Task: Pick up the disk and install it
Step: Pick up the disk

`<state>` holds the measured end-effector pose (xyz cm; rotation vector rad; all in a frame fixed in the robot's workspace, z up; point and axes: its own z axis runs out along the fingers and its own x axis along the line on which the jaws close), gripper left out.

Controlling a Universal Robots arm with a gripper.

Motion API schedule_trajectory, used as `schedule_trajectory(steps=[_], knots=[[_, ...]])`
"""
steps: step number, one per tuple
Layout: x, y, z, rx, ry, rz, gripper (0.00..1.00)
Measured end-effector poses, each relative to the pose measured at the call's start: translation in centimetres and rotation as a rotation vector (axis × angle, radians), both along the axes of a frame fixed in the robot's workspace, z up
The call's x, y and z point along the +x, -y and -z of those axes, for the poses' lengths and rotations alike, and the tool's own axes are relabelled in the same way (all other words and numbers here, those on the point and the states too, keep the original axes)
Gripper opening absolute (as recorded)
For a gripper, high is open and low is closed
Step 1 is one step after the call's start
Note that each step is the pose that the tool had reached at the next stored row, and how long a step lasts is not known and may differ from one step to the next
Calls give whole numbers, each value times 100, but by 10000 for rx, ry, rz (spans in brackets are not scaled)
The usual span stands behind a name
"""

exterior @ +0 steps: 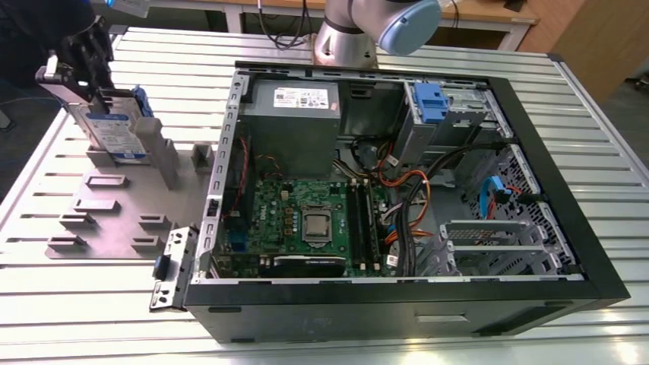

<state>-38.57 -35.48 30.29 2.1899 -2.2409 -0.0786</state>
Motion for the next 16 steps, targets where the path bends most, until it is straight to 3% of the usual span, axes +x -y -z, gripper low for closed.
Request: schedule_trajectory(steps=[6, 10, 16], knots=[[0, -16, 0, -109, 0, 54, 42], [0, -47, 0, -117, 1, 63, 42], [0, -49, 0, -118, 0, 63, 42]])
